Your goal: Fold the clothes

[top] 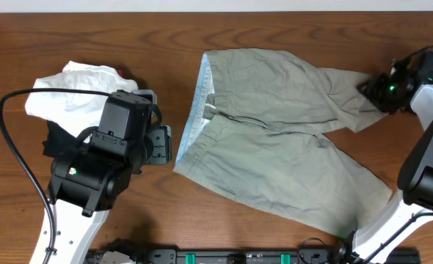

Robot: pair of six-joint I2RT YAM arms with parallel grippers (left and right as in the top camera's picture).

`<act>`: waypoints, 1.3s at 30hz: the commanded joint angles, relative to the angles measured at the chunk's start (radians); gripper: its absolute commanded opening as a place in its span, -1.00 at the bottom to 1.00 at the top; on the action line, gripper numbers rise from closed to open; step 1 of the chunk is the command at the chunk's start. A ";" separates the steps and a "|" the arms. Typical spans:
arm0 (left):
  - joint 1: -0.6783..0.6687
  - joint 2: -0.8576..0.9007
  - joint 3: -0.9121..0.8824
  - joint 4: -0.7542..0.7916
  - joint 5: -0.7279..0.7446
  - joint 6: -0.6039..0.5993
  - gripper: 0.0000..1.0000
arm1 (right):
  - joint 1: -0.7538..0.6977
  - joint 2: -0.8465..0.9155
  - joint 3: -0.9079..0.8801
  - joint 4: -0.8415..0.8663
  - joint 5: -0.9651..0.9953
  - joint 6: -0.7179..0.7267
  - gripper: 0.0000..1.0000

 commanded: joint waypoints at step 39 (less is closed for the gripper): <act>0.006 0.000 0.014 0.012 -0.008 -0.013 0.27 | -0.035 0.000 -0.039 0.681 0.074 0.234 -0.97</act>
